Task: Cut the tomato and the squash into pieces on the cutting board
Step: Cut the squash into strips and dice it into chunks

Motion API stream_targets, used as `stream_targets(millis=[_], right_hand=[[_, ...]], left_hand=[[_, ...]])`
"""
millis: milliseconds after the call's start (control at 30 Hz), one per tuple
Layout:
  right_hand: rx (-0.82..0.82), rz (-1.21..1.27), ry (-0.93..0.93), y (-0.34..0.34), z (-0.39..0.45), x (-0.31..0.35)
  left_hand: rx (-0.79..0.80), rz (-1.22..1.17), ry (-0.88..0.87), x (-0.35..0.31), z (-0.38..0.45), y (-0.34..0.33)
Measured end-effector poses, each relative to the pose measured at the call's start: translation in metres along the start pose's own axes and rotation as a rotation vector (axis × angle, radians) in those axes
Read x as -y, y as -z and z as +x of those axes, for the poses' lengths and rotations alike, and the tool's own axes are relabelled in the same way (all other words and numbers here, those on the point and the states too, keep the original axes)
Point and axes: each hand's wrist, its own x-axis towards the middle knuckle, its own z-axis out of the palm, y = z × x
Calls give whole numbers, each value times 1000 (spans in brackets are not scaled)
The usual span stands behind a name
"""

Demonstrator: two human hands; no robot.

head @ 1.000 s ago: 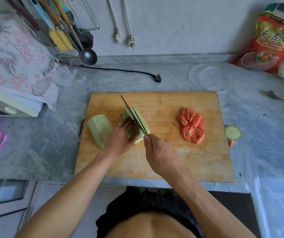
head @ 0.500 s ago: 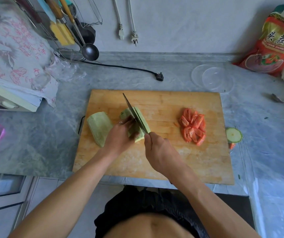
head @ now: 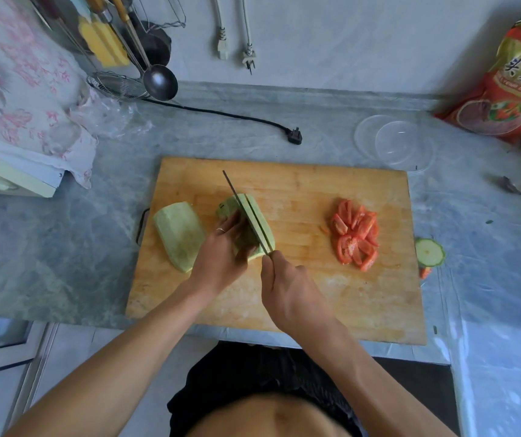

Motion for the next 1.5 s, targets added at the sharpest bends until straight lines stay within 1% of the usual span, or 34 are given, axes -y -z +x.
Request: stream_targets(millis=[300,467,667,867,1033,1133,1167,1200,1300,1500], right_hand=[[-54,18,76,-1,3,-9],[-37,21,61,-3,9,-13],[-34,39,37,-5,9,-15],[-56,41,65,-8,10,-16],[-19,2,52,-15,23,-22],[119,-82,-90,-18,40,-20],[131,-86,-106,-20,42,-21],[113,-79,-96,-23,40,-24],[-32,56,9,-30,34,-32],[-74,79,13,-34,32,-35]], left_hand=[[0,-31,23,-5,2,1],[-30,-42,30,-6,-1,0],[-10,-53,19,-7,-1,0],[-12,-45,12,-9,0,3],[-24,-78,13,-8,0,-1],[-17,-112,55,-8,-2,1],[-17,-120,63,-8,-2,3],[-22,-127,70,-8,-3,1],[-13,-144,93,-6,-2,-3],[-15,-124,69,-4,-4,-6]])
